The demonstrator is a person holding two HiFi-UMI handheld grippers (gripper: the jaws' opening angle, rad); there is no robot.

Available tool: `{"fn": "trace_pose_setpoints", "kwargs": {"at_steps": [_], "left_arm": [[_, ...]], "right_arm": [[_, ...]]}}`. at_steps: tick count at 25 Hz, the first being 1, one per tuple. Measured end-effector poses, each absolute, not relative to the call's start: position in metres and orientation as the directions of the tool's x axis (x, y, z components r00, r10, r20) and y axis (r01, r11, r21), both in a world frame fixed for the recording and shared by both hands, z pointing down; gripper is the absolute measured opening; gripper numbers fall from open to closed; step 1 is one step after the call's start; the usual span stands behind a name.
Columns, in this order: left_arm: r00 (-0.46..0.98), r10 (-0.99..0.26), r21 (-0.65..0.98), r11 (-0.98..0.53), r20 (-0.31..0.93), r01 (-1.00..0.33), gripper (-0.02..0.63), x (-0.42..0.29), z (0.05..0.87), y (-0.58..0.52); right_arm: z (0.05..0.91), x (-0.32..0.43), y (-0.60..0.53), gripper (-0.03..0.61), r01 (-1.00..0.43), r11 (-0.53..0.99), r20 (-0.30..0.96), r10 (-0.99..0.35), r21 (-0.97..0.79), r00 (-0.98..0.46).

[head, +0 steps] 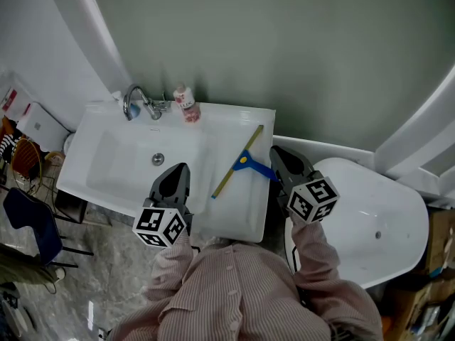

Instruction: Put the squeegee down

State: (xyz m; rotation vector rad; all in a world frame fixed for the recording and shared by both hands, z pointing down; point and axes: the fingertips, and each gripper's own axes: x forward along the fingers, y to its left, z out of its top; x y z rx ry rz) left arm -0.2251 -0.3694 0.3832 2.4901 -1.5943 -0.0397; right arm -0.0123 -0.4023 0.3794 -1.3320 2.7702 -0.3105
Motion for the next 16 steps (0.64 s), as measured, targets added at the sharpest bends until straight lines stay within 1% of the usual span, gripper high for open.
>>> {"fn": "trace_pose_setpoints", "kwargs": {"at_steps": [16], "left_arm": [[0.401,-0.911,0.171,-0.382,0.094,-0.908,0.002,-0.2294,0.3886,-0.3701]], "right_arm": [[0.3866,-0.0054,-0.4021,0.005,-0.771,0.608,0.060,-0.777,-0.190,-0.627]]}}
